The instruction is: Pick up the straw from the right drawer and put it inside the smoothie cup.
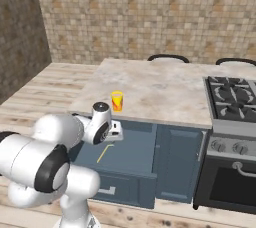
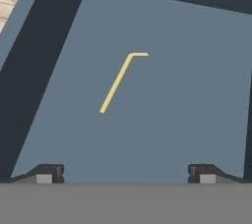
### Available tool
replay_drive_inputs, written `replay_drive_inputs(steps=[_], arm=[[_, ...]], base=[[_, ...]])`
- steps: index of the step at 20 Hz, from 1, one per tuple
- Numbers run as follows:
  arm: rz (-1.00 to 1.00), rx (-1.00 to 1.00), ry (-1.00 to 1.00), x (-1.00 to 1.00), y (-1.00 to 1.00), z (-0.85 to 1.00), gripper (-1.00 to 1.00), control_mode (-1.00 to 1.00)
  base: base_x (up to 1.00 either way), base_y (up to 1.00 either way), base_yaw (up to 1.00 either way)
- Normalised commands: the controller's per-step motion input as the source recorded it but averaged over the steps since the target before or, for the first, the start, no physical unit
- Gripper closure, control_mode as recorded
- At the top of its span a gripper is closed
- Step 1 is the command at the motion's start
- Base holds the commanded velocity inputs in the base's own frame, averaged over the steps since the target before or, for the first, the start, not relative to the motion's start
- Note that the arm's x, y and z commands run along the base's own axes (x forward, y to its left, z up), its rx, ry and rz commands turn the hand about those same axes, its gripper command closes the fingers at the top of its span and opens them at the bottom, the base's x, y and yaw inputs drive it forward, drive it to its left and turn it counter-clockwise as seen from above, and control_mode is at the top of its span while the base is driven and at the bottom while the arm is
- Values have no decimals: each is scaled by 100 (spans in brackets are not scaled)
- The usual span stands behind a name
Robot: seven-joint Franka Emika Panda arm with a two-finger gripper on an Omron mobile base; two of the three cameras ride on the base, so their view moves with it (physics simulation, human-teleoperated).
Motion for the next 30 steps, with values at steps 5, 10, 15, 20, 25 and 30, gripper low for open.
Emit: replay_drive_inputs(steps=[5, 10, 15, 20, 25, 30], arm=[[0, 0, 0, 33, 0, -19, -100, -100], [-3, 0, 0, 16, 0, -36, -100, -100], [-5, 0, 0, 0, 8, -44, -100, -100], [-8, 0, 0, 2, 17, -38, -100, -100], [-8, 0, 0, 5, 23, -32, -100, -100], [-6, 1, 0, 8, 7, -21, -100, -100]], base=[[0, 0, 0], [0, 0, 0], [0, 0, 0], [0, 0, 0], [0, 0, 0], [0, 0, 0]])
